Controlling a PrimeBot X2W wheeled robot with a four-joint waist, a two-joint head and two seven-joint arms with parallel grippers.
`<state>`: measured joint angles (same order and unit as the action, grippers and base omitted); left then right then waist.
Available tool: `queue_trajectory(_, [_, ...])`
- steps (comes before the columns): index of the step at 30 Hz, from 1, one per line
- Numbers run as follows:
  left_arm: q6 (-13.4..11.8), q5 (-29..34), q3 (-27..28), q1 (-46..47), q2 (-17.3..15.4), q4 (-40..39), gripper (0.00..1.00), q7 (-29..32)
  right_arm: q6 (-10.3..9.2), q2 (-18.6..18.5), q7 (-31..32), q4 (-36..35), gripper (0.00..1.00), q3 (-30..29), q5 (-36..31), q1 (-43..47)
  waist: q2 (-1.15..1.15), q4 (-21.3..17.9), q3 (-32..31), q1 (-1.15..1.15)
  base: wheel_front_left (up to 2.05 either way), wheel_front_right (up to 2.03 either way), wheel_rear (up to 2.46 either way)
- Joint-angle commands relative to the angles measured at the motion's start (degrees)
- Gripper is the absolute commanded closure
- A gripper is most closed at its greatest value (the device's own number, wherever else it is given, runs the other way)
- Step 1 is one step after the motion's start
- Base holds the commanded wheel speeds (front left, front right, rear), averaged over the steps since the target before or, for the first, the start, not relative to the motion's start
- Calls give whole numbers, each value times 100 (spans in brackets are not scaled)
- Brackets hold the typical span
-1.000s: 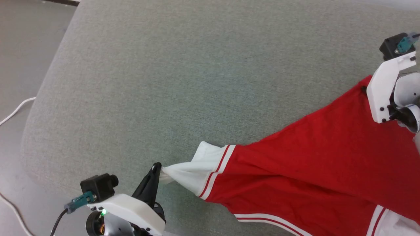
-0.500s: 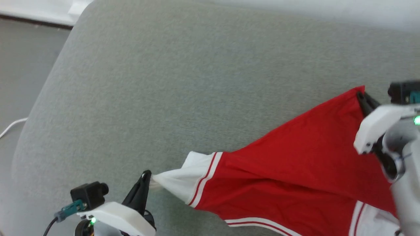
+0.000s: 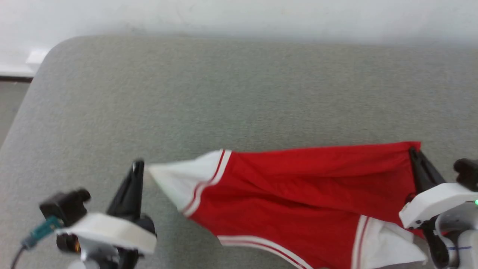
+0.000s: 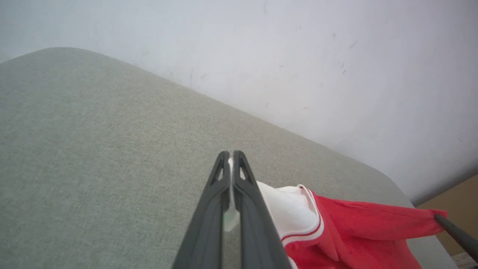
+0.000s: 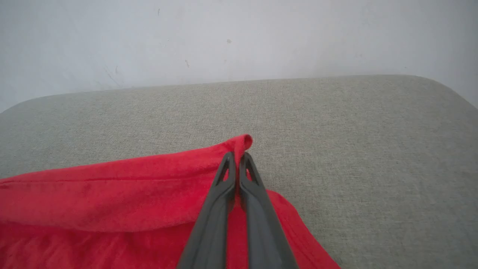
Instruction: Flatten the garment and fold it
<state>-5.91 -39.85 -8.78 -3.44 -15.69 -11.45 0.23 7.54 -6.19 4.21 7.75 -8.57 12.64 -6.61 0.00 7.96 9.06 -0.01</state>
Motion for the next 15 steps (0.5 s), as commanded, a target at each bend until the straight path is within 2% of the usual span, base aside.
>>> queue_trajectory(1, [112, -30, 58, 321, -37, -102, 100, -88, -5, 13, 118, -286, 100, -52, -16, 59, 0, -238, -133, 1, 0, 0, 0])
queue_trajectory(5, [362, -123, 47, 1117, -156, -96, 100, 46, -5, -142, 593, -952, 100, -17, -64, -98, 0, -363, 10, 1, 0, 0, 0])
queue_trajectory(8, [540, -433, 33, 1910, -81, 4, 100, 260, -5, -432, 1086, -1261, 100, 157, -98, -467, 0, -448, 216, 1, 0, 0, 0])
queue_trajectory(10, [571, -670, 149, 2527, 29, 165, 100, 299, -5, -700, 1377, -1413, 100, 306, -108, -842, 0, -504, 417, 1, 0, 0, 0])
queue_trajectory(15, [598, -532, 118, 4075, -69, 856, 100, 513, -5, -1330, 1924, -1480, 100, 813, -20, -2026, 0, -670, 982, 1, 0, 0, 0])
